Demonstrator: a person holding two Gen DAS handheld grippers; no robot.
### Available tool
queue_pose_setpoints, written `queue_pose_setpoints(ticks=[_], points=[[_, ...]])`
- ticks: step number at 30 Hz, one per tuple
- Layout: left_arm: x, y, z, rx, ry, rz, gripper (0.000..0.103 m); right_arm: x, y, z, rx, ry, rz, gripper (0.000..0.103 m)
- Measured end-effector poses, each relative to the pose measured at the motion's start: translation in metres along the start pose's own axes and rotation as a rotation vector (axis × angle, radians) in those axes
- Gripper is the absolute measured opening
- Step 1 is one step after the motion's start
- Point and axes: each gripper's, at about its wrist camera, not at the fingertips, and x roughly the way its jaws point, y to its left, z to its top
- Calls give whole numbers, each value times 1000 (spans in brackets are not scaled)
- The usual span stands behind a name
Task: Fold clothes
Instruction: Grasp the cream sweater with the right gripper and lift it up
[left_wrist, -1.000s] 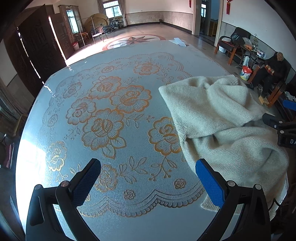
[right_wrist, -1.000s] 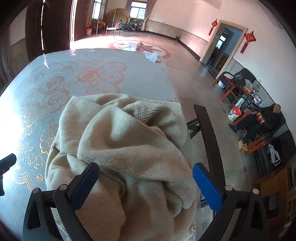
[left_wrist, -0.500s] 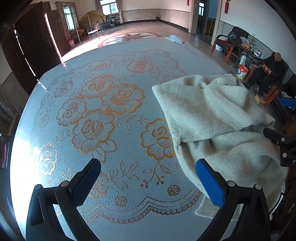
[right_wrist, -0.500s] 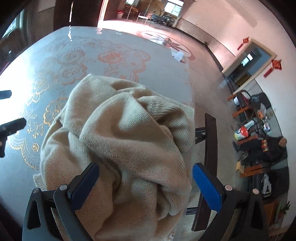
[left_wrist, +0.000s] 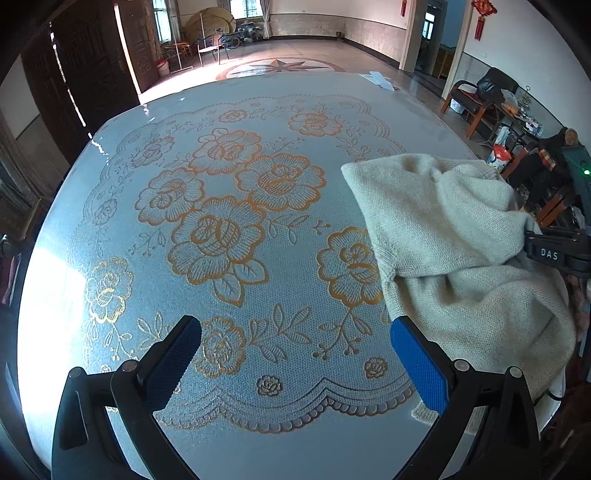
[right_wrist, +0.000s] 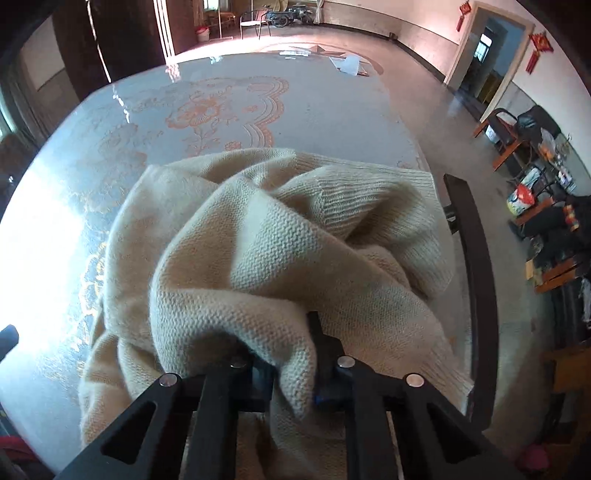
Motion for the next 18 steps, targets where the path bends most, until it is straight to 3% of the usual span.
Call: queue_pose_setpoints(ticks=[4,7,13,18], points=[[1,15,-2,-49,8,8,103,-32,-35,6,261,-109,266,4],[-2,26,-5,-78,7,6,103,-62,-45,21,351,-188,449,3],[-12,54,-17,-142,-5,3,103,-115,-23,62,342,-293,609,3],[-24,86,-31,-213,-17,17,103,-144,16,104,361,-353,825,3]])
